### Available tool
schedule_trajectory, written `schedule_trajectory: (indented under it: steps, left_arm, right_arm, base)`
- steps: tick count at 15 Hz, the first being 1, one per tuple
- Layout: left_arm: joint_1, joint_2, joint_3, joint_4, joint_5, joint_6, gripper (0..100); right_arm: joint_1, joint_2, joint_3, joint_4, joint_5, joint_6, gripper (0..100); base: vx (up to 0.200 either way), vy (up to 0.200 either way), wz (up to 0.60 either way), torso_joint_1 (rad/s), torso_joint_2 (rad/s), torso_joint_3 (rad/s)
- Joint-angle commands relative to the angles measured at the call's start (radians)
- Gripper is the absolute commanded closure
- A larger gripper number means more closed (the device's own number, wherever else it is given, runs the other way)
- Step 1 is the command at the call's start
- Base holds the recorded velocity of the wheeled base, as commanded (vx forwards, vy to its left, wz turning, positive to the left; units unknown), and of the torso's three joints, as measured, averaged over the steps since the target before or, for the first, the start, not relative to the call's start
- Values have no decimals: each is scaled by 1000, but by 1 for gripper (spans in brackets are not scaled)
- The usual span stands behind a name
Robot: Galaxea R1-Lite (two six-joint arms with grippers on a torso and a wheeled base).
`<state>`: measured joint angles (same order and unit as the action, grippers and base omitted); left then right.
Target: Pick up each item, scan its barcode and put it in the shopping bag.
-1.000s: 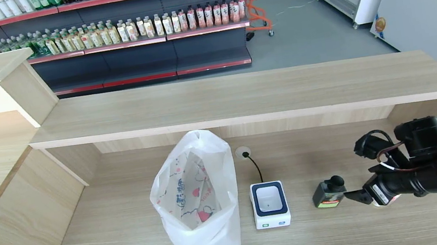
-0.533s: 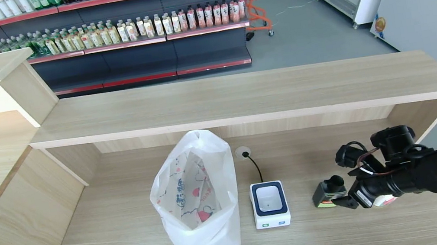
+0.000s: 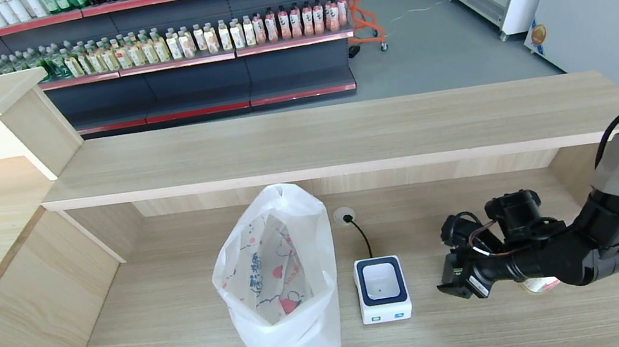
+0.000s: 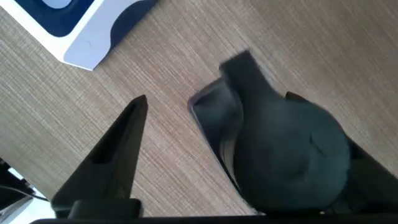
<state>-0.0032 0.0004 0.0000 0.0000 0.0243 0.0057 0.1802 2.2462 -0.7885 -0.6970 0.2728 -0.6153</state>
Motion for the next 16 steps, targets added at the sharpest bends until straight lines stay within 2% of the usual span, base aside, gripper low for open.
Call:
schedule_trajectory:
  steps: [1, 4, 7, 10, 11, 12, 13, 14, 16]
  left_arm:
    - [0, 0, 0, 0, 0, 0, 0]
    - [0, 0, 0, 0, 0, 0, 0]
    - [0, 0, 0, 0, 0, 0, 0]
    - [0, 0, 0, 0, 0, 0, 0]
    - [0, 0, 0, 0, 0, 0, 0]
    - [0, 0, 0, 0, 0, 0, 0]
    - [0, 0, 0, 0, 0, 0, 0]
    - [0, 0, 0, 0, 0, 0, 0]
    - [0, 0, 0, 0, 0, 0, 0]
  right_arm:
    - [5, 30, 25, -22, -1, 2, 100]
    - [13, 23, 12, -29, 3, 19, 100]
    - [54, -65, 8, -62, 0, 170, 100]
    - [71, -266, 60, -64, 3, 362, 100]
    - [67, -436, 137, -67, 2, 434, 100]
    - [59, -527, 184, -67, 2, 431, 100]
    - [58, -612, 236, -68, -1, 399, 100]
    - [56, -680, 301, -78, -3, 246, 100]
    - [27, -761, 414, -114, 9, -153, 100]
  base:
    - [0, 0, 0, 0, 0, 0]
    - [0, 0, 0, 0, 0, 0]
    - [0, 0, 0, 0, 0, 0]
    - [0, 0, 0, 0, 0, 0]
    - [0, 0, 0, 0, 0, 0]
    - [0, 0, 0, 0, 0, 0]
    - [0, 0, 0, 0, 0, 0]
    - [0, 0, 0, 0, 0, 0]
    - [0, 0, 0, 0, 0, 0]
